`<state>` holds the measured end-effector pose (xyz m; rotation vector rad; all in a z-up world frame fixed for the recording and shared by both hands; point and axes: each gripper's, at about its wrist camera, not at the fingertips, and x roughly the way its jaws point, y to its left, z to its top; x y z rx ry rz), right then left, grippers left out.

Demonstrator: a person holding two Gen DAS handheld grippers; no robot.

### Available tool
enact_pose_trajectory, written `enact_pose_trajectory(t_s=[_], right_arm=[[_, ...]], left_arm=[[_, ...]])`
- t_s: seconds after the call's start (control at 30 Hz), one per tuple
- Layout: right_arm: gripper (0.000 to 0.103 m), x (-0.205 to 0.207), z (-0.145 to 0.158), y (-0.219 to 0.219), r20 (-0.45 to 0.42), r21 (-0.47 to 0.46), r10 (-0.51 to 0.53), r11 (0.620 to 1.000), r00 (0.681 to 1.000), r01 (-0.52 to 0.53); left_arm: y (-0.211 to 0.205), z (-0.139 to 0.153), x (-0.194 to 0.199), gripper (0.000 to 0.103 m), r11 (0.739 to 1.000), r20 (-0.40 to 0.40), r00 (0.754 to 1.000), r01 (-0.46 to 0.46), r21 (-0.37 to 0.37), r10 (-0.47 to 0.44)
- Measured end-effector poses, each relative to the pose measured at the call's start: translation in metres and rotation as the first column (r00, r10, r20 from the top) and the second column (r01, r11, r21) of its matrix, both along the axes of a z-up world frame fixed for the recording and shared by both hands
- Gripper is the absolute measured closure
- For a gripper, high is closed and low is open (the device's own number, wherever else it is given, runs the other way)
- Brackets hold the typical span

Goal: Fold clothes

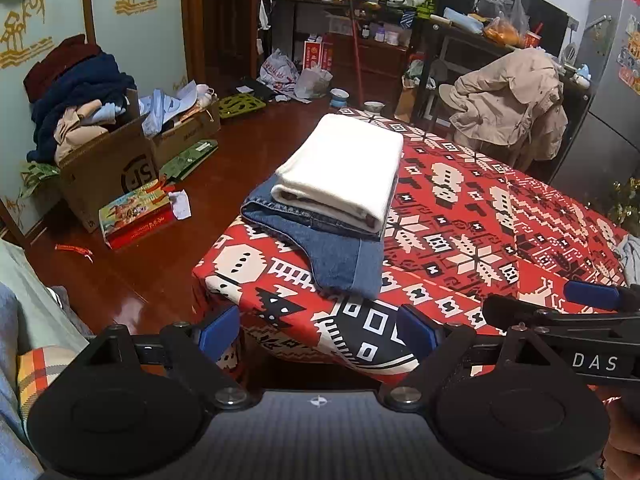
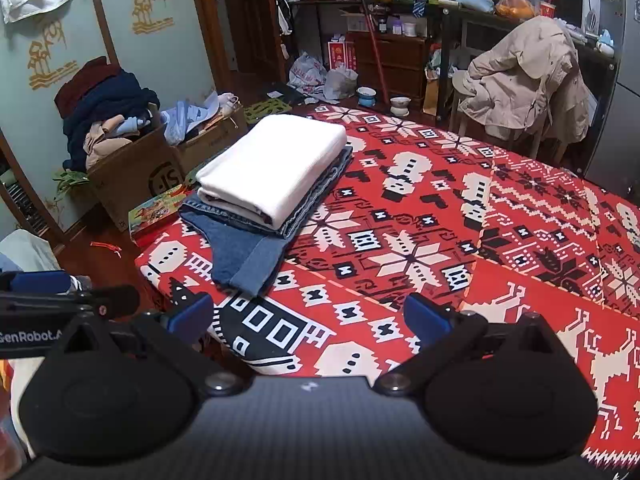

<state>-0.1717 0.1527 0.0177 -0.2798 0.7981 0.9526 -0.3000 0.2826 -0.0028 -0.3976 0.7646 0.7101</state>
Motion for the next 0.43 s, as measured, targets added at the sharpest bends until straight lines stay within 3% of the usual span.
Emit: enact_pose_trajectory(t_s=[0.43], right_arm=[[0.001,0.0019,-0.0026,0.0050,-0.018,-0.007,0.009,1.000,1.000,-0.009]], left_arm=[[0.0017,-0.0001,-0.0006,0.018,1.000,-0.004,1.000,-0.012,-0.006,0.012]])
